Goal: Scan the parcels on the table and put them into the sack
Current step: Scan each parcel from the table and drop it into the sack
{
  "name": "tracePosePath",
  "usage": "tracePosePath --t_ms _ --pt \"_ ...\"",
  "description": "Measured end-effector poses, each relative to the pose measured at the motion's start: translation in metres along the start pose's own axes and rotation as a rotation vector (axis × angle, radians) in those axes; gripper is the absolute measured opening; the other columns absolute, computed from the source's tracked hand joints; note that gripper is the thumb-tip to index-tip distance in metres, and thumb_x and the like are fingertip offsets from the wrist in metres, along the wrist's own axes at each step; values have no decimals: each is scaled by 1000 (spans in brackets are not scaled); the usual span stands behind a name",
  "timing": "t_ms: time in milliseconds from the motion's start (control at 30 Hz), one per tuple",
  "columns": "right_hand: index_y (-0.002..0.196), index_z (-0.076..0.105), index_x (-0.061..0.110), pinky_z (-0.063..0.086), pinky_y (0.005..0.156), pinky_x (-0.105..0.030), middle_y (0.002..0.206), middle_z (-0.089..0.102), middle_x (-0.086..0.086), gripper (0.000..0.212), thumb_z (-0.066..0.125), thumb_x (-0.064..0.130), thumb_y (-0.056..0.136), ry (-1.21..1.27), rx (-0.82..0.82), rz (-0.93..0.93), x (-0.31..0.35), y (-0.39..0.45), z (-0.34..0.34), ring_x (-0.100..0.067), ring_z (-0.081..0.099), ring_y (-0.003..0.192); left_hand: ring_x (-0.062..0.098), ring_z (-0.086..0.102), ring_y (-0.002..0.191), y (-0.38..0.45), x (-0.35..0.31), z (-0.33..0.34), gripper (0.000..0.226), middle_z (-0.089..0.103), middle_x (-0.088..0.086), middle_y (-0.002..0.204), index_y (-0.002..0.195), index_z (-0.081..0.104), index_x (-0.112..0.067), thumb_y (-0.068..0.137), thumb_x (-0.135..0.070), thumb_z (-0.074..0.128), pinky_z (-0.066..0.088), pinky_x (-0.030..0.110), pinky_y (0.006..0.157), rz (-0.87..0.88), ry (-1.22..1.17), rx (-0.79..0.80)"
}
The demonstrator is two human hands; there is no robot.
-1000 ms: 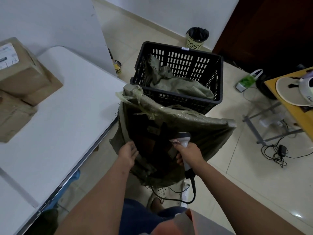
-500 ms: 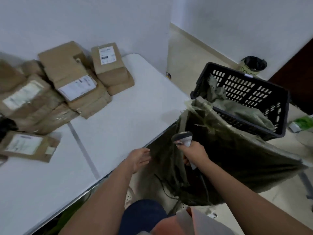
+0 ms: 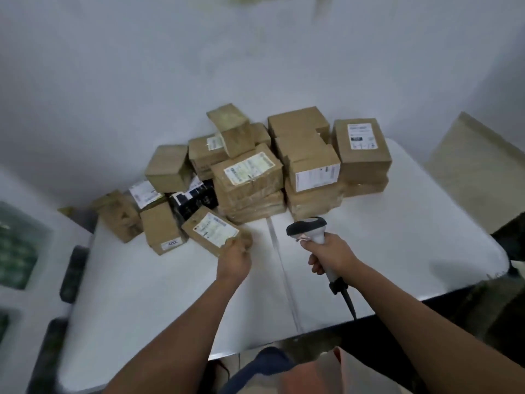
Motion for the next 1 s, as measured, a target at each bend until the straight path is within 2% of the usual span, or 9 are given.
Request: tracePosePath --t_ms 133,233,333,400,500,600,667,733,1000 --pt "90 67 7 49 50 -26 63 69 -8 25 68 32 90 -27 33 -30 31 16 34 -18 65 50 26 7 151 21 44 -9 63 2 2 165 155 20 -26 98 -36 45 19 47 118 -24 370 181" --pt "89 67 7 48 46 -24 61 68 -8 24 69 31 90 -42 53 -20 38 21 50 -18 64 48 25 -6 152 23 61 6 64 -5 2 165 157 10 -19 102 -41 35 8 53 120 27 521 329" --pt "86 66 8 49 47 -24 62 68 -9 23 67 30 91 -63 61 -5 38 25 60 -19 63 48 24 3 151 13 66 13 59 9 2 164 155 17 -18 102 -34 35 12 52 119 144 598 317" --pt "88 66 6 50 49 -26 62 67 -10 24 67 30 91 -52 59 11 36 27 66 -19 63 48 24 27 144 5 60 8 50 39 2 151 143 45 -18 98 -34 33 22 45 116 260 547 229" --pt "94 65 4 49 48 -26 62 67 -11 25 68 29 91 -46 76 19 33 27 77 -19 62 47 22 64 96 -12 48 -6 39 72 4 102 97 74 -15 95 -32 39 48 33 92 392 391 92" --pt "97 65 4 50 49 -26 64 68 -11 26 67 29 91 -71 104 13 29 23 87 -19 64 49 26 61 117 -20 48 -4 33 65 7 129 119 70 -16 92 -22 52 46 35 104 472 324 17" --pt "97 65 4 51 50 -26 64 69 -11 25 67 29 91 -73 114 10 24 20 89 -20 64 50 24 29 146 -24 57 14 57 29 2 160 147 44 -21 91 -14 53 23 39 120 421 377 211" --pt "97 65 5 51 51 -27 64 68 -11 25 66 29 91 -71 115 10 19 17 87 -20 64 51 21 7 152 -28 66 24 74 7 -3 165 155 23 -25 91 -7 54 12 41 122 381 515 350" --pt "98 65 1 51 51 -28 67 67 -14 30 66 29 91 20 29 93 -7 3 55 -21 61 51 25 37 133 -38 -2 55 55 39 5 146 146 44 -29 94 -41 57 35 36 106 469 485 278"
Point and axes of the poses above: each hand's wrist, its own y-axis towards the middle knuckle, its own z-axis out of the palm, x = y × z, the point moved 9 cm from there along y, towards the middle knuckle
